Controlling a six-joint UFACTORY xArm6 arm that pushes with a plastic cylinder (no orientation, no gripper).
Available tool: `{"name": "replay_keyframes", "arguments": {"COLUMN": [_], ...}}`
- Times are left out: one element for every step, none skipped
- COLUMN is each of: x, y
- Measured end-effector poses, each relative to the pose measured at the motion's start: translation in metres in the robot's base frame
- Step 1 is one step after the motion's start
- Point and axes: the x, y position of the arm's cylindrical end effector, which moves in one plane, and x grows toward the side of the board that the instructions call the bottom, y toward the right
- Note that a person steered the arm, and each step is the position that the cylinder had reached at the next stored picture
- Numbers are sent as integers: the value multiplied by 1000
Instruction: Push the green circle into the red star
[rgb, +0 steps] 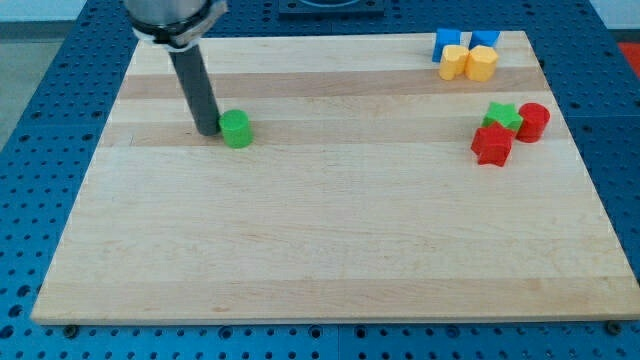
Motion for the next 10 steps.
{"name": "replay_keyframes", "arguments": {"x": [7, 19, 34, 41, 40, 33, 24, 8, 0, 0], "y": [28, 55, 83, 110, 139, 164, 186, 202, 223, 251]}}
